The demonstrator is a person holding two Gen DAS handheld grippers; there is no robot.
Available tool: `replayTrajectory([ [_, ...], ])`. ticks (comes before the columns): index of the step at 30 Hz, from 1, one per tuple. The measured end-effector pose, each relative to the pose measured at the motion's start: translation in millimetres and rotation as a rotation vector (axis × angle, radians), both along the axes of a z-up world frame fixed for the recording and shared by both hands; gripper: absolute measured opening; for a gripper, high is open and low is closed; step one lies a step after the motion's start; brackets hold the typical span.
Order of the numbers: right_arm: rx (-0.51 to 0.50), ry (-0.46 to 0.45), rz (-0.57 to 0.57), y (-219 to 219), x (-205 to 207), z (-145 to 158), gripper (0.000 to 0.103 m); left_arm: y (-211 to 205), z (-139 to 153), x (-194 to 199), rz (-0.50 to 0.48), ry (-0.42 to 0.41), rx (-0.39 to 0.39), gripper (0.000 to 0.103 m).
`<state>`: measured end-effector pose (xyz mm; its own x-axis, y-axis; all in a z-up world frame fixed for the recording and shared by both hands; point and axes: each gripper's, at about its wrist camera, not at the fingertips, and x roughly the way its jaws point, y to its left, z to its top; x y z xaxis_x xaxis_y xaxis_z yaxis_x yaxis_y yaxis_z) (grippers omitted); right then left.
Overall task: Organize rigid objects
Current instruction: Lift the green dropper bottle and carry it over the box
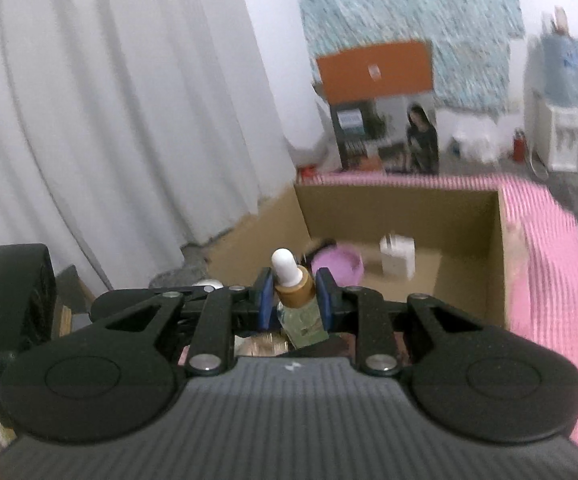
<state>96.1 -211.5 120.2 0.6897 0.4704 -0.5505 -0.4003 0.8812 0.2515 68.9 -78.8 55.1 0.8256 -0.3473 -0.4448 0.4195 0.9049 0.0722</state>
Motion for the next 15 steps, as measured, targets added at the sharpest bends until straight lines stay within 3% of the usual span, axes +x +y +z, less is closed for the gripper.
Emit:
replayTrajectory([
  [3,-0.004,-0.031,0.023,-5.9,16.8,20.5,0.021,-4.5,16.1,19.0,0.005,-0.006,-0.014,0.033],
  [6,-0.004,-0.007,0.034,-16.6,47.5,27.4,0.021,-12.0,20.4,51.8,0.016,0.047,-0.028,0.033],
  [15,0.008,0.193,0.004,-54.8,153.5,-7.9,0.021,-29.9,-8.5,146.4,0.047,0.291,-0.074,0.033],
])
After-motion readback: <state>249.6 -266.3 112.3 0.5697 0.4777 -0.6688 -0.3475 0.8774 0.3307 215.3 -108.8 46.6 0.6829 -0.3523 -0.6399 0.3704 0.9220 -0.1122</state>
